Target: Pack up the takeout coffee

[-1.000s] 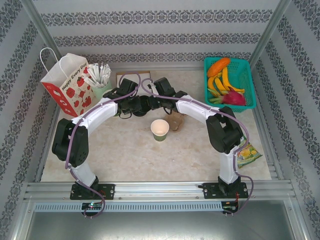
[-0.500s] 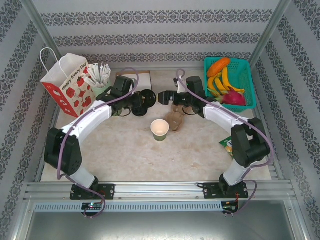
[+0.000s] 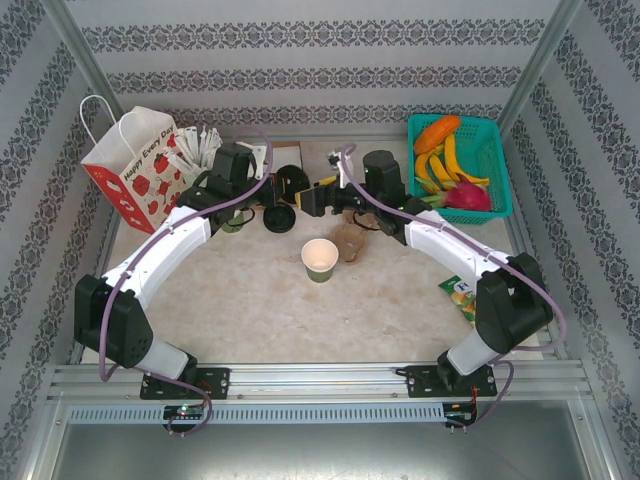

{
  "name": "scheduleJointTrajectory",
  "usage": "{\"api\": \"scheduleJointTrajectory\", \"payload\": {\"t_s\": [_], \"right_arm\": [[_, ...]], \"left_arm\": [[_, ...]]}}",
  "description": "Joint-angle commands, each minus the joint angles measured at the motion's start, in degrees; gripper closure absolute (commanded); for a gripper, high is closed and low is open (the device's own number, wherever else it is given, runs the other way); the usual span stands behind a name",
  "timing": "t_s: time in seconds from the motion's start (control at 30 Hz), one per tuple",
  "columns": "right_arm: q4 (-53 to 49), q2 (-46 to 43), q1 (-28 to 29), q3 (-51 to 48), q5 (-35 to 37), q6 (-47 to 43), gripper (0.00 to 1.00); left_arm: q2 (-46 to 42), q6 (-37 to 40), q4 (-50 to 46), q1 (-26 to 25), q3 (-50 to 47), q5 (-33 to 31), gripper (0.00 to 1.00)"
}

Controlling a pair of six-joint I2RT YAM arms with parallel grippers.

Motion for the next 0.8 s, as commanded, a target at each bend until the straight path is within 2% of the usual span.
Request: {"api": "scheduleJointTrajectory", "payload": {"t_s": [0.0, 0.1, 0.2, 0.27, 0.77], "right_arm": [[3.86, -2.8, 1.25, 1.57, 1.68, -3.31, 0.11], [3.25, -3.81, 2.13, 1.4, 2.45, -5.04, 0.1], [2.54, -3.94, 2.47, 0.94, 6.54, -4.85, 0.14], [2.9, -3.63, 2.3, 0.69, 7.87, -3.83, 0.18], [3.59, -0.61, 2.37, 3.77, 4.16, -1.46, 0.55]], "left_arm": [[-1.29, 2.46, 0.84, -0.08, 2.71, -0.49, 1.0], [-1.44, 2.39, 0.53, -0.04, 2.84, -1.05, 1.0], [-2.12, 2.1, 1.87, -0.11, 2.05, 0.05, 1.0], [-2.64, 2.02, 2.91, -0.06, 1.33, 1.0, 1.0], [-3.75, 2.63, 4.96, -0.1, 0.35, 4.57, 1.0]]}}
